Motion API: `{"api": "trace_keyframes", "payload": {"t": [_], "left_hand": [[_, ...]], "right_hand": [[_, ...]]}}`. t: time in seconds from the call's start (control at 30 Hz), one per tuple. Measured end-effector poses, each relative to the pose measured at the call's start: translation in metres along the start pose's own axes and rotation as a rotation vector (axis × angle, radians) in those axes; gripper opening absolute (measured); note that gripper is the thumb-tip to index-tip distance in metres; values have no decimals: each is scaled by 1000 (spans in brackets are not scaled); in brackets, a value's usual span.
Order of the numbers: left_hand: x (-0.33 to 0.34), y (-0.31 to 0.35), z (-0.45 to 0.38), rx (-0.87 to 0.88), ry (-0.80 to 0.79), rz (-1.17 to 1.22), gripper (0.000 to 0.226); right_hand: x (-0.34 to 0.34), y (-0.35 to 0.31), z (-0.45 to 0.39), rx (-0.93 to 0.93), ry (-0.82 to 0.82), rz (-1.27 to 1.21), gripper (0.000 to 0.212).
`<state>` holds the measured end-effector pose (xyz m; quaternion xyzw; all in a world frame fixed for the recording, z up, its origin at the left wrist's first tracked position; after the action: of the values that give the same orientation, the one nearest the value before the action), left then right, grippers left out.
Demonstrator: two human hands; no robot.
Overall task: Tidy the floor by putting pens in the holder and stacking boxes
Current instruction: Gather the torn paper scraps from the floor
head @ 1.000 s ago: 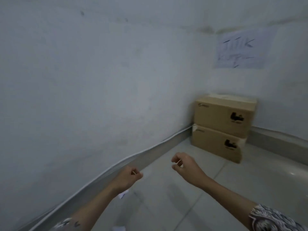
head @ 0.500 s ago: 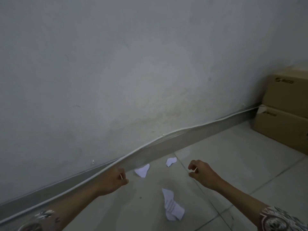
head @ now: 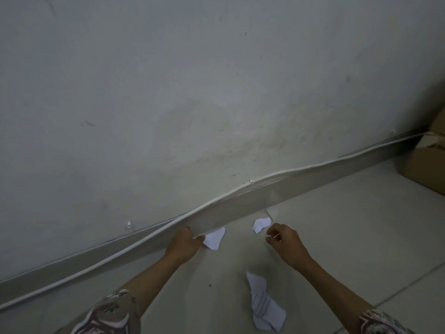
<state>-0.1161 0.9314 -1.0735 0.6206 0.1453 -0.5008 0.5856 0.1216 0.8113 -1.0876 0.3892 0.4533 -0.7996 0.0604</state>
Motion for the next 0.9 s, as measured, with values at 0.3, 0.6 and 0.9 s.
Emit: {"api": "trace_keyframes", "payload": {"t": [0.3,0.6,0.9], "left_hand": [[47,-45,-39,-142,85,132,56],[47,-32,-44,-59,177,306,38],[31,4,-29,69,105,346,38]], "right_hand": [[14,6,-51,-78,132,-36,14],[36,0,-71,-264,43,332,40],[23,-4,-54,-209,166,280,24]]}}
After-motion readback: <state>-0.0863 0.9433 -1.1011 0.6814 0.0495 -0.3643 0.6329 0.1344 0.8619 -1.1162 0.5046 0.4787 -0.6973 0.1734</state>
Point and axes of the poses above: each hand's wrist, its own z-axis away from the middle knuckle, its own x-axis out of the palm, y = z × x, the point moved 5 cm from there along -z, towards the middle knuckle, and after that the axes turned 14 degrees about x, right-handed, at the moved point
